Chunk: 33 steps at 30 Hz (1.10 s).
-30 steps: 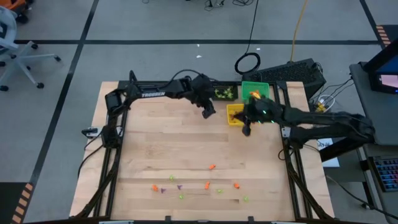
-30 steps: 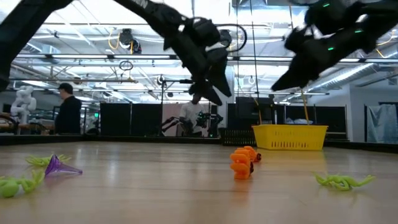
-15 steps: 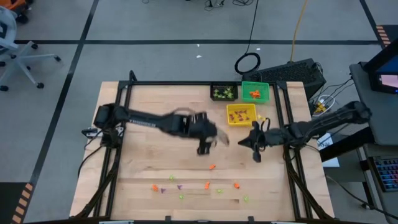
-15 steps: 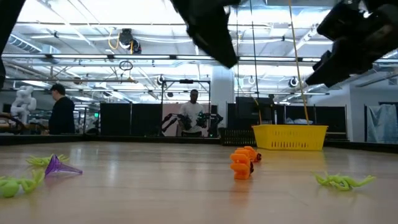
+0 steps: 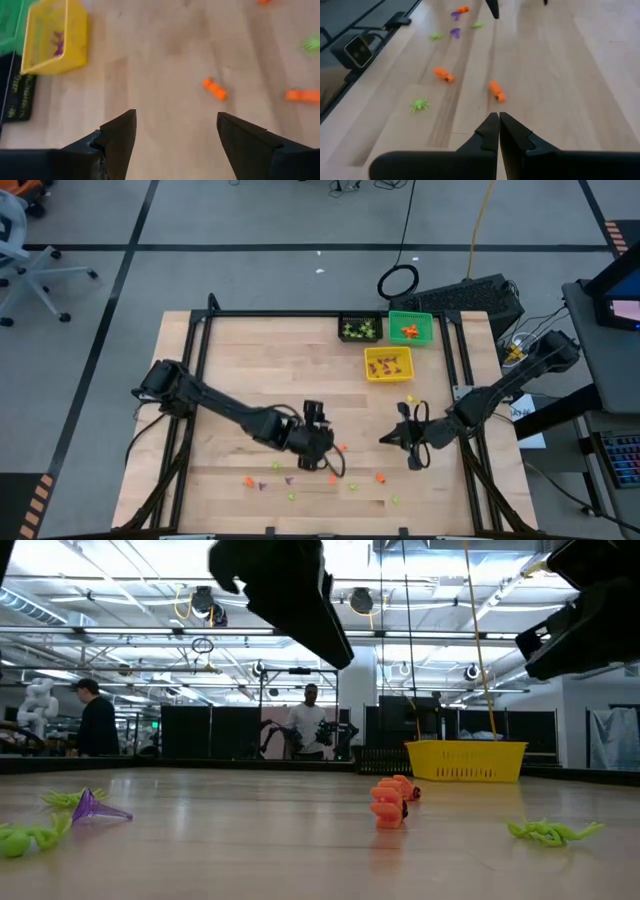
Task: Sort Halloween decoration
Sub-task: Put the violet witch hat toy into the yellow basket
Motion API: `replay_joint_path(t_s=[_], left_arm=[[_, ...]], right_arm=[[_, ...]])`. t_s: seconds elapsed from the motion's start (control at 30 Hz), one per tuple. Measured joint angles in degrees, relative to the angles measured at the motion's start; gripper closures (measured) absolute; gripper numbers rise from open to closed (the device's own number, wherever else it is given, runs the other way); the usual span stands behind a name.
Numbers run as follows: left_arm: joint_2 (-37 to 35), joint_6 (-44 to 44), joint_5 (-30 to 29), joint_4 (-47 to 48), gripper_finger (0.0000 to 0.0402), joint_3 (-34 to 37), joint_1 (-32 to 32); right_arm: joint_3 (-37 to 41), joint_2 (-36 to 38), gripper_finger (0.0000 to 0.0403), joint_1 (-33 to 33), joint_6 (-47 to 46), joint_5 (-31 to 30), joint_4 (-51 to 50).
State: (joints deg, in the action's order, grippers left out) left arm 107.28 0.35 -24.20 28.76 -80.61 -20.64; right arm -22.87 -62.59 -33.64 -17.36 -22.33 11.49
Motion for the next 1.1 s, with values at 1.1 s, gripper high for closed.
replay_joint_path(t_s=[1.1], left_arm=[[-5.5,-29.9,-1.7,12.6,0.0220,5.8,-14.4]], right_arm=[[0.0,-5.0,0.0403,-1.3,3.6,0.0,11.9]])
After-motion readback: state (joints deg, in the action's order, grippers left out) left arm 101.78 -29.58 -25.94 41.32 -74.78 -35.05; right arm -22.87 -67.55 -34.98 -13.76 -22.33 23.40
